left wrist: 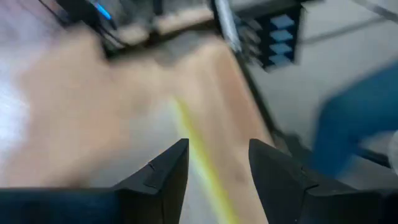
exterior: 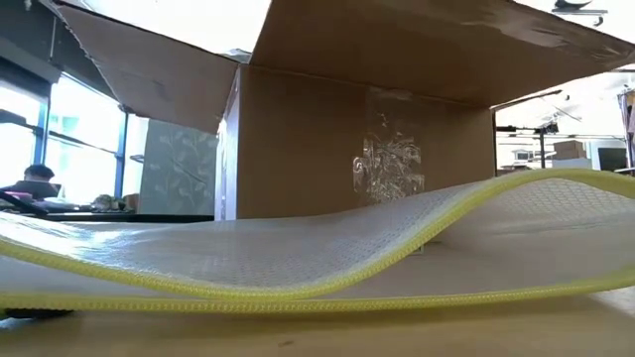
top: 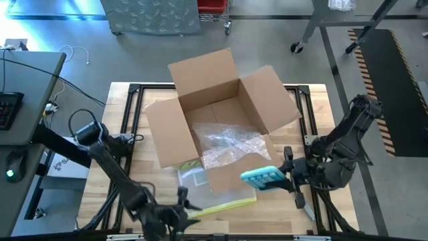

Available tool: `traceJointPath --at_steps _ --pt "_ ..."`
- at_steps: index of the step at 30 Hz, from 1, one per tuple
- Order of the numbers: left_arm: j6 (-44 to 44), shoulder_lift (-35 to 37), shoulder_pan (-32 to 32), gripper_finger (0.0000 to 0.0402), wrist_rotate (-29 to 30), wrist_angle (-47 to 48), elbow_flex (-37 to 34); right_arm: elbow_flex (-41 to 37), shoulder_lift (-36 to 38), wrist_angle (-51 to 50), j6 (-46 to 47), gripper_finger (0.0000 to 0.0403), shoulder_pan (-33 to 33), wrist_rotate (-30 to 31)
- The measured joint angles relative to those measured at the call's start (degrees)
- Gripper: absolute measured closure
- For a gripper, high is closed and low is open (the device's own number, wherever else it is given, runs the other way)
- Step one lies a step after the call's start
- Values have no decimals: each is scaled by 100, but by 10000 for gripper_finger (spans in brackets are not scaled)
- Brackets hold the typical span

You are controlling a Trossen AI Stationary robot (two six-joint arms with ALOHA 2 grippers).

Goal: Unpack boxes
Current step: Put the blue calculator into the transparent zipper bag

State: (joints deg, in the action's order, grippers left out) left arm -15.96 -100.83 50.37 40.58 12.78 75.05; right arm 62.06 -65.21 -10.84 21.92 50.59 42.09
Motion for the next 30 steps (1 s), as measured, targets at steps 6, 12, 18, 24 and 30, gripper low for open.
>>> traceJointPath --at_steps 6,12,18,24,30 --pt "-638 -707 -179 245 -1370 111 93 0 -223 205 224 335 423 9" --pt "-193 -1289 -371 224 -1784 1052 667 0 -500 247 320 335 442 128" --pt "-560 -1674 -391 220 -1889 1964 844 0 -717 253 366 331 441 119" --pt "-1841 -1771 -389 237 -1332 2783 845 0 -803 256 374 328 439 117" --pt "-2565 -1771 -396 274 -966 3403 842 0 -805 252 328 327 439 117"
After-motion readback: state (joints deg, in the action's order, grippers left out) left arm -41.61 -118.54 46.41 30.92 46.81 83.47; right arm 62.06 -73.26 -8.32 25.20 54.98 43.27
